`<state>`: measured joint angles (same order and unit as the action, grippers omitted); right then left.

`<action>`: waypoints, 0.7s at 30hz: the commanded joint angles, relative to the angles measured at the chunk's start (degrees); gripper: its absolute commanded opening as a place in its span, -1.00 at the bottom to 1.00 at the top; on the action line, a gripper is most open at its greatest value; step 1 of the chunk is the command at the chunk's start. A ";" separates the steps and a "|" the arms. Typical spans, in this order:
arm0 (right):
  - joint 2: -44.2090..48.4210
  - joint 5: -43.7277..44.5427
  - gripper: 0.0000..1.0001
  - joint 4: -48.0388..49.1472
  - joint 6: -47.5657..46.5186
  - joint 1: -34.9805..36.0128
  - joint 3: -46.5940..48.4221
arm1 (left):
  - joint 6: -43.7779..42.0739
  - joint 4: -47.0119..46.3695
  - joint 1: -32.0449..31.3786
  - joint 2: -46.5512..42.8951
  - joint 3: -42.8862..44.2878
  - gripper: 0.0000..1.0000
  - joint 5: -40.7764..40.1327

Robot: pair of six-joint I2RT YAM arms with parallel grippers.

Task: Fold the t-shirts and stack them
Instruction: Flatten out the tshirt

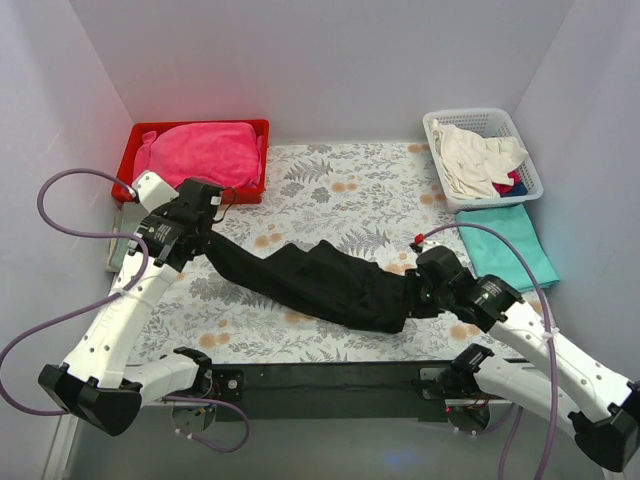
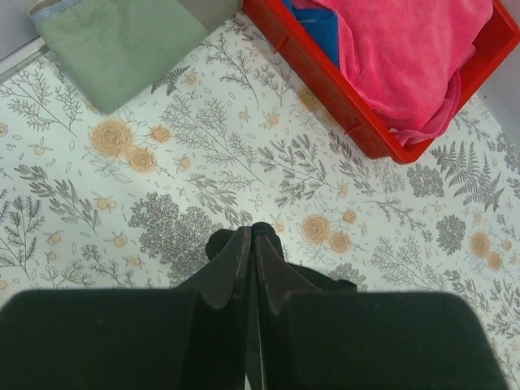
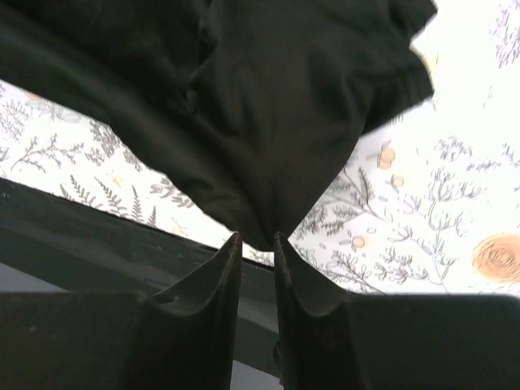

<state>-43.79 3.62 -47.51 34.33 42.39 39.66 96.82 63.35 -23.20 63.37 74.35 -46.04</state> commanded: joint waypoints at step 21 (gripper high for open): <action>-41.63 12.12 -0.17 21.57 -13.14 -0.64 18.70 | 7.25 7.93 0.17 -5.80 -6.41 -1.00 4.29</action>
<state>-83.77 13.78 -29.41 23.24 42.76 56.16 104.18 71.57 -23.20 59.00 68.07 -41.60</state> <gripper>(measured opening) 0.408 0.011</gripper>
